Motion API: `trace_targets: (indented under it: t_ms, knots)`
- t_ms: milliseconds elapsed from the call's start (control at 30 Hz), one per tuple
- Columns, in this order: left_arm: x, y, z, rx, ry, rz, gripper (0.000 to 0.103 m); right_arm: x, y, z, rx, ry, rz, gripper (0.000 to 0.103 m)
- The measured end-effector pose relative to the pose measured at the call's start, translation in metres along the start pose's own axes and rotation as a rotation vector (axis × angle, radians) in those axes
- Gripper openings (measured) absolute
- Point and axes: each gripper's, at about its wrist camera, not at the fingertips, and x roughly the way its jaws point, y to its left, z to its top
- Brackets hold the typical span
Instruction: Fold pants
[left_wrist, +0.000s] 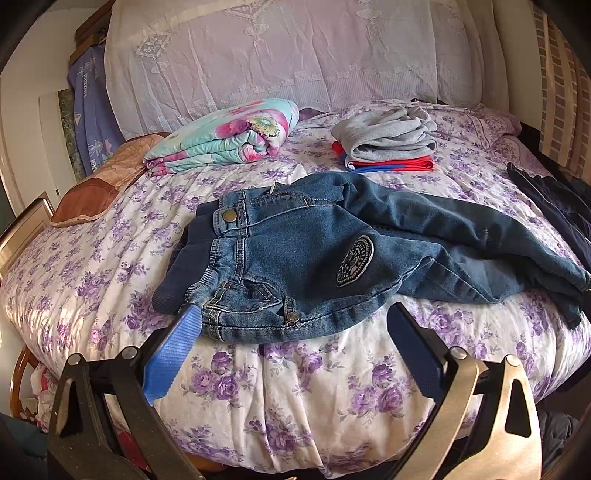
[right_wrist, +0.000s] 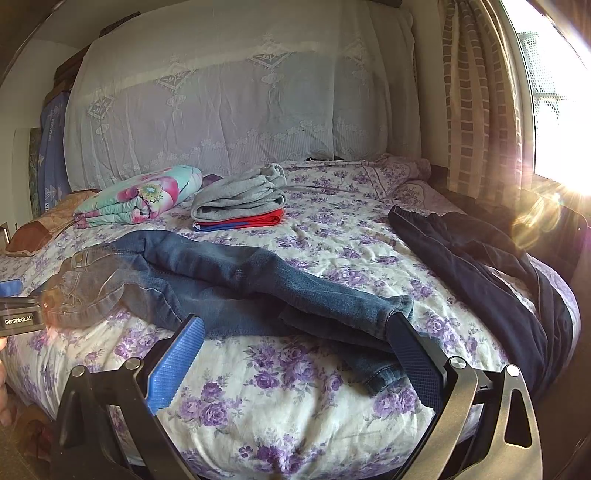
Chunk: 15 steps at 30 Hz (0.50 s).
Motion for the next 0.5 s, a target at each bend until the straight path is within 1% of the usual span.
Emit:
trace_targets:
  t_ms: [500]
  knots:
    - [0.0,0.0002,-0.0005,0.0,-0.002,0.001,0.098,-0.0003,0.0002,0.0002,0.0,0.001,0.002,0.1]
